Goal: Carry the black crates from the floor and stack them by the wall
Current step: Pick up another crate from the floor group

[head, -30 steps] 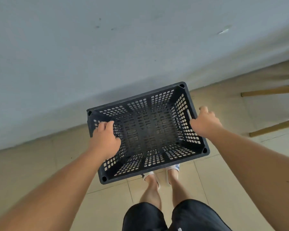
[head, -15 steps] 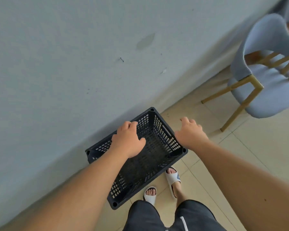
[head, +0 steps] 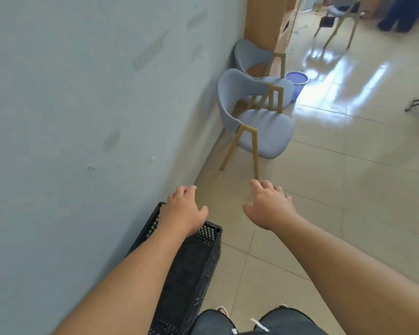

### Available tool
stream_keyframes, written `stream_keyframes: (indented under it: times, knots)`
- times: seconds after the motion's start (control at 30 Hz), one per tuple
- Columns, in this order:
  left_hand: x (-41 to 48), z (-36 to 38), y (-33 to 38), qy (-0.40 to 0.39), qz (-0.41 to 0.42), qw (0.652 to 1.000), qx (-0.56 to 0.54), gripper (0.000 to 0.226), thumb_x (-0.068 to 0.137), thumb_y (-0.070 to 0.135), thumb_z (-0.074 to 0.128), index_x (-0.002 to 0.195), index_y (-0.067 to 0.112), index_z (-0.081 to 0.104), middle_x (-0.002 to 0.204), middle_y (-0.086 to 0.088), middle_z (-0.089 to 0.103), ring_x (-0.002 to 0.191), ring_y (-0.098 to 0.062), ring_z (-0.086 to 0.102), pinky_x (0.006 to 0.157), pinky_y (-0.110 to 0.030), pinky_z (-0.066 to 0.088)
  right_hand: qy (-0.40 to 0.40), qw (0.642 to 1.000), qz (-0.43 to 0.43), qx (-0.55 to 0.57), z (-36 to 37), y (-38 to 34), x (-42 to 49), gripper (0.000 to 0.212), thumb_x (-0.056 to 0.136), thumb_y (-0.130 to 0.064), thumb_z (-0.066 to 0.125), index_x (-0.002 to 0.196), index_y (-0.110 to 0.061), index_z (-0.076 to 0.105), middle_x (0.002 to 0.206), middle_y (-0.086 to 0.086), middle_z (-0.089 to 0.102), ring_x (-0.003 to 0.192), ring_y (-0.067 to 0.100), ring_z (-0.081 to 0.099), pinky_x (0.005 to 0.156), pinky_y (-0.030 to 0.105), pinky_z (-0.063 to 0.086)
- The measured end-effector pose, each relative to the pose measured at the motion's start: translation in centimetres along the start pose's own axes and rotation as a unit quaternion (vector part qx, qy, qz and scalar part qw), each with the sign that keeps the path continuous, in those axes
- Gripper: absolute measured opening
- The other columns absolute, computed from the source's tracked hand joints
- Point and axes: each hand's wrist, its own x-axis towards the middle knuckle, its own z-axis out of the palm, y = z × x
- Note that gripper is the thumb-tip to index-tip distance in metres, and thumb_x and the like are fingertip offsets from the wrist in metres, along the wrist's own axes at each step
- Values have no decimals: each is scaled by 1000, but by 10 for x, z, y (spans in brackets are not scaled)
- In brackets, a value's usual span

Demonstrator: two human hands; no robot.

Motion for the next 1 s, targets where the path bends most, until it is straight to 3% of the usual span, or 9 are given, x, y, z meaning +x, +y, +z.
stream_keyframes:
  times: [0.23,0.53,1.0]
  knots:
    - [0,10,156,-9,127,990,59,68,96,51,46,156,25,29,158,-3,32,141,-26,36,107,-47,38,62,989,126,43,-34,134,-48,66,97,-52,46,156,-29,25,156,1,35,140,33,36,106,53,38]
    - [-53,48,401,-6,288,951,114,68,97,51,48,157,24,30,157,-2,32,142,-26,33,108,-43,36,113,951,266,107,-59,344,-146,74,98,-56,43,162,-28,15,165,3,25,145,32,31,110,53,37]
    - [-151,153,692,-70,479,858,170,66,96,51,47,156,27,30,159,-1,32,144,-26,33,111,-47,36,149,844,467,219,-56,604,-283,69,98,-54,45,158,-28,22,159,5,31,140,32,35,106,51,39]
